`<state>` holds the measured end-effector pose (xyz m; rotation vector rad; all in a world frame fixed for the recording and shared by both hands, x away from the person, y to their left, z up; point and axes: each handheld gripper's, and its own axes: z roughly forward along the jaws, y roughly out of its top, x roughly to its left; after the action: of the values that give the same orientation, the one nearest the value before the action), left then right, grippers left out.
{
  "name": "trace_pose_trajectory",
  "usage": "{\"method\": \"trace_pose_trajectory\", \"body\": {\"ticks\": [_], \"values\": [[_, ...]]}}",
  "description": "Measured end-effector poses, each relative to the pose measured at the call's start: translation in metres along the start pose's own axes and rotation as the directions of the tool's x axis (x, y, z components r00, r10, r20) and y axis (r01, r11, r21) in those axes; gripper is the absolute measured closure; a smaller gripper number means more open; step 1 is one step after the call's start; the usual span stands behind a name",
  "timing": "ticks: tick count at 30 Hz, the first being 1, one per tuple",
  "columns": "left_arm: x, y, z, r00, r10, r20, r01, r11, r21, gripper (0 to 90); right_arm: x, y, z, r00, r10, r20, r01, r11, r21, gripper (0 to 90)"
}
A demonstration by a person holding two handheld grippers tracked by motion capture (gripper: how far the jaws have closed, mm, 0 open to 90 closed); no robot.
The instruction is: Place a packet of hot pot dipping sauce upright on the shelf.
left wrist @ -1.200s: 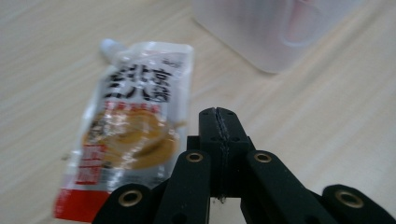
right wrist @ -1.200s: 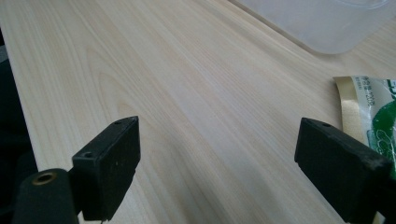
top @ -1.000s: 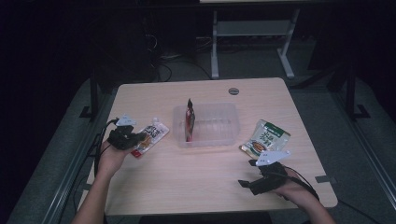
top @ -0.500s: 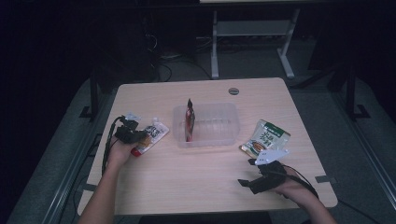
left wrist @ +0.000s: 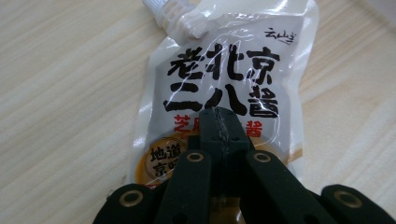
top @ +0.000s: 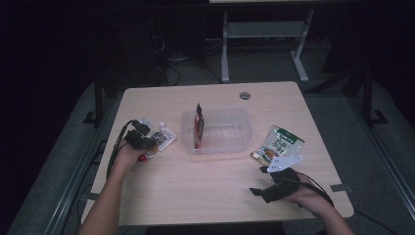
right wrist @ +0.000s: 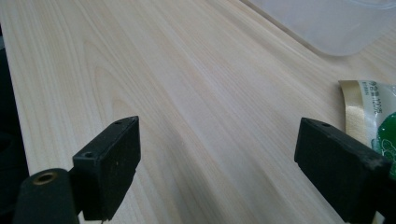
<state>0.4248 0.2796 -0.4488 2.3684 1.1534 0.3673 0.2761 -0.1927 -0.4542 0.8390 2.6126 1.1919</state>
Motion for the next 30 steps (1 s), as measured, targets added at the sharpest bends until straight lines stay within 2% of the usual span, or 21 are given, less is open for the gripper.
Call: {"method": "trace_pose_trajectory", "body": {"ticks": [3,8,15,22,30], "values": [[-0.001,-0.003,-0.002,0.9992,-0.022,0.034,0.023,0.9997,-0.01,90.0,-0.002,-0.001,0.0,1.0,0.001,0.0,-0.001,1.0,0.001,13.8],[-0.005,-0.009,-0.005,0.9972,-0.011,0.073,0.011,0.9999,-0.003,90.0,-0.003,-0.001,0.0,0.9999,0.011,0.0,-0.011,1.0,0.001,13.8],[-0.014,-0.024,-0.014,0.9889,-0.013,0.148,0.014,0.9998,-0.01,90.0,-0.002,-0.001,-0.002,0.9999,0.013,0.002,-0.013,1.0,-0.005,13.8],[-0.031,-0.04,-0.024,0.9814,0.007,0.192,-0.004,0.9998,-0.019,90.0,-0.002,0.0,-0.002,1.0,0.008,0.002,-0.008,1.0,-0.009,13.8],[-0.055,-0.061,-0.04,0.9686,0.06,0.241,-0.06,0.9982,-0.006,90.0,-0.001,-0.001,-0.004,1.0,0.005,0.002,-0.005,1.0,-0.013,13.8]]}}
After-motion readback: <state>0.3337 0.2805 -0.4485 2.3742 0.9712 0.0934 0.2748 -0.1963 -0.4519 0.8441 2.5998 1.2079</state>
